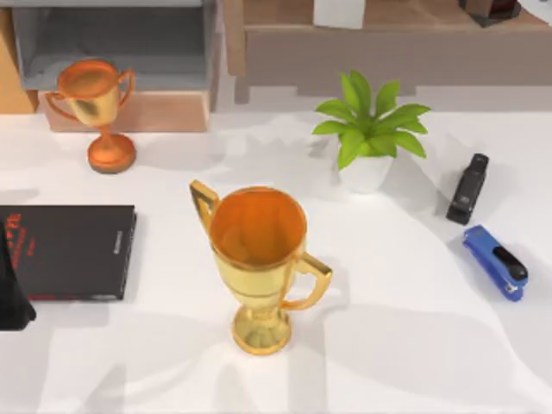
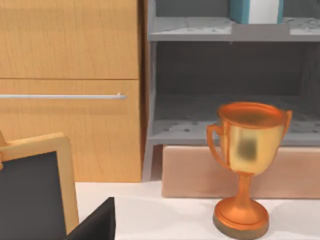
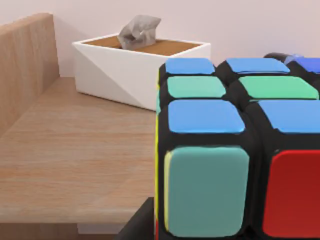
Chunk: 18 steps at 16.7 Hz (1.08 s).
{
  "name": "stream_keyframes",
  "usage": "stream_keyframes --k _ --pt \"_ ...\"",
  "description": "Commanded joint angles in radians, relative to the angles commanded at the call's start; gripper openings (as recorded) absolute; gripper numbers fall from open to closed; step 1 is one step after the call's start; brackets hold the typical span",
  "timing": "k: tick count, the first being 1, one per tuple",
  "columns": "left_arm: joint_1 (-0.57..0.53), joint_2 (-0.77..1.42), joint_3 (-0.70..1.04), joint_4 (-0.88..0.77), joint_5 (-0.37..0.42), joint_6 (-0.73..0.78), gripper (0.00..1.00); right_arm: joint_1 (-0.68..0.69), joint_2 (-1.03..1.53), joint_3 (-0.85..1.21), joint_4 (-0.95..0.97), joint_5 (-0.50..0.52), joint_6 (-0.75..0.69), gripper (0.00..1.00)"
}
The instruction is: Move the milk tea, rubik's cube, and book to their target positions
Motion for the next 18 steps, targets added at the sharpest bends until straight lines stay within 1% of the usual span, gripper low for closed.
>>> stream_keyframes --k 6,8,11,15,18 --pt "0.000 0.000 0.000 0.000 0.000 0.000 1.00 -0.007 -0.002 0.014 0.007 0.004 0.011 0.00" --pt "0.000 0.000 0.000 0.000 0.000 0.000 1.00 -0.047 0.023 0.071 0.027 0.018 0.036 0.00" --pt "0.000 0.000 0.000 0.000 0.000 0.000 1.00 -0.115 0.107 0.228 0.035 0.020 0.066 0.00" --pt "0.000 0.000 0.000 0.000 0.000 0.000 1.00 -0.134 0.282 0.436 -0.048 -0.055 0.038 0.00" --pt "0.000 0.000 0.000 0.000 0.000 0.000 1.00 -0.122 0.370 0.513 -0.126 -0.110 0.001 0.00"
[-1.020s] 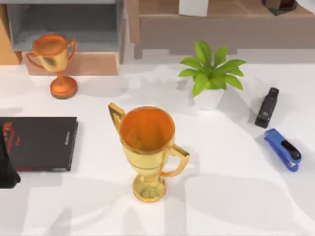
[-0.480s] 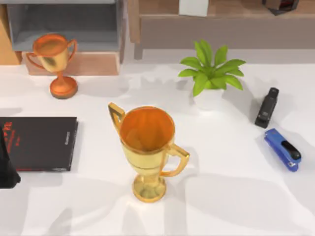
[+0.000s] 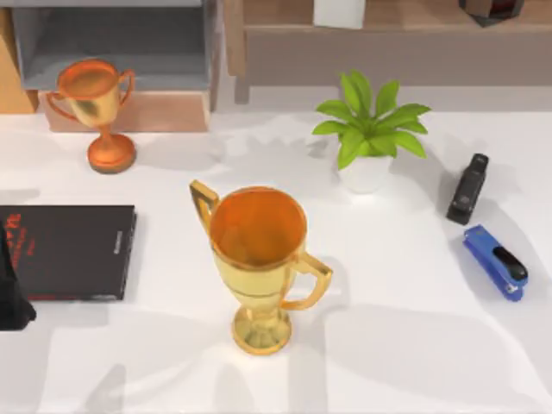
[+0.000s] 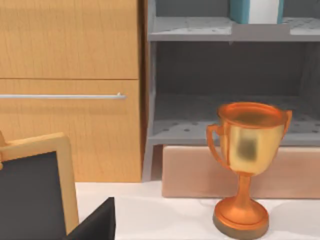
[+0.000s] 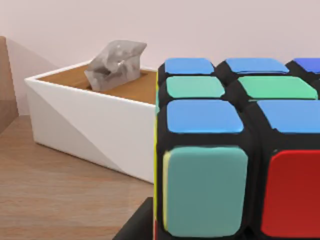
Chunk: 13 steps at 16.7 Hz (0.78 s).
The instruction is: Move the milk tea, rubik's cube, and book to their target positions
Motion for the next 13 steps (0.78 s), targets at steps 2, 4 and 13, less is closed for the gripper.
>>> stream_keyframes --k 2,4,13 --pt "0.000 0.000 0.000 0.000 0.000 0.000 1.00 0.000 0.010 0.007 -0.010 -0.006 -0.005 0.00" --pt "0.000 0.000 0.000 0.000 0.000 0.000 1.00 0.000 0.010 0.007 -0.010 -0.006 -0.005 0.00" --pt "0.000 0.000 0.000 0.000 0.000 0.000 1.00 0.000 0.010 0.007 -0.010 -0.006 -0.005 0.60"
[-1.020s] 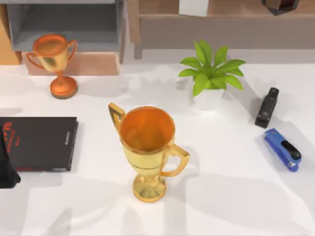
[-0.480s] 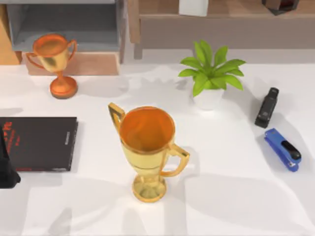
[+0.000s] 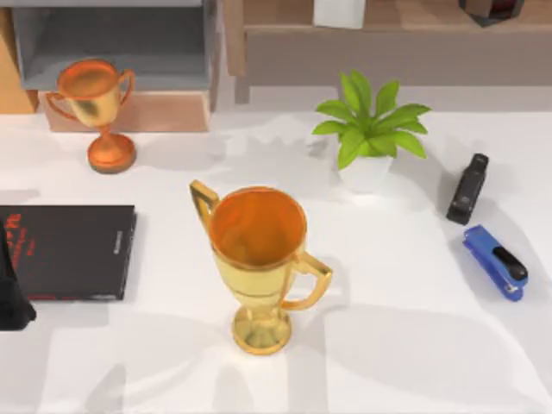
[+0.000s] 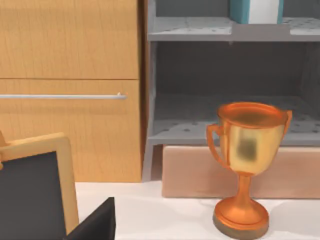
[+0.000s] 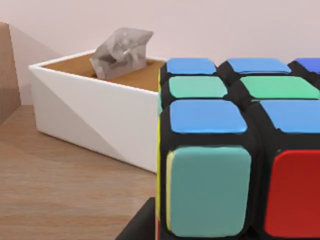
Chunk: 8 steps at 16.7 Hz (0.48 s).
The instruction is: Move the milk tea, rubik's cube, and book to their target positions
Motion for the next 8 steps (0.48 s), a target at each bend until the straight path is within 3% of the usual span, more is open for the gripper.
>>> stream_keyframes --k 5,8 --pt "0.000 0.000 0.000 0.000 0.000 0.000 1.00 0.000 0.000 0.000 0.000 0.000 0.000 0.98" --pt "0.000 0.000 0.000 0.000 0.000 0.000 1.00 0.000 0.000 0.000 0.000 0.000 0.000 1.00"
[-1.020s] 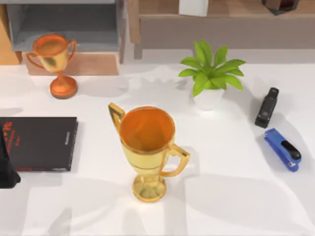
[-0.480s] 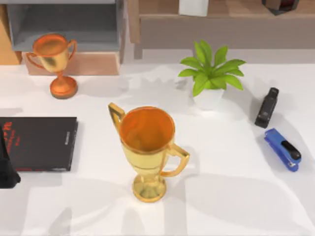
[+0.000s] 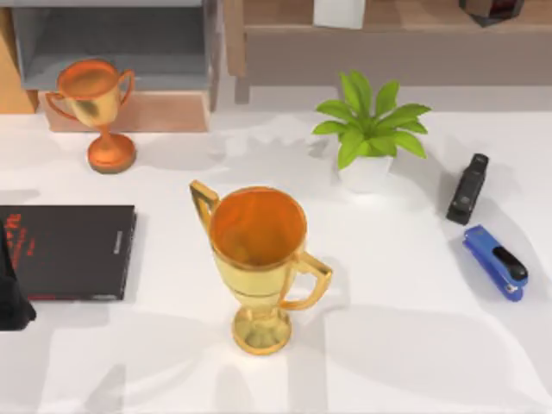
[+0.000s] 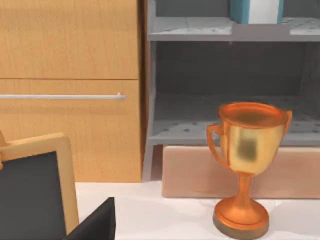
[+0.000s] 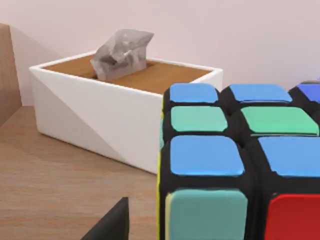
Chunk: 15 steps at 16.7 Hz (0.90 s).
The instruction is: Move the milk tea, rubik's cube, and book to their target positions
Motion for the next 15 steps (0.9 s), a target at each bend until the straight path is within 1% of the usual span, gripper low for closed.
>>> stream_keyframes --k 7,13,15 --pt "0.000 0.000 0.000 0.000 0.000 0.000 1.00 0.000 -0.004 -0.004 0.002 0.000 0.000 1.00" --pt "0.000 0.000 0.000 0.000 0.000 0.000 1.00 0.027 -0.116 -0.178 0.056 0.027 0.001 1.00" --pt "0.000 0.000 0.000 0.000 0.000 0.000 1.00 0.031 -0.130 -0.195 0.064 0.030 0.001 1.00"
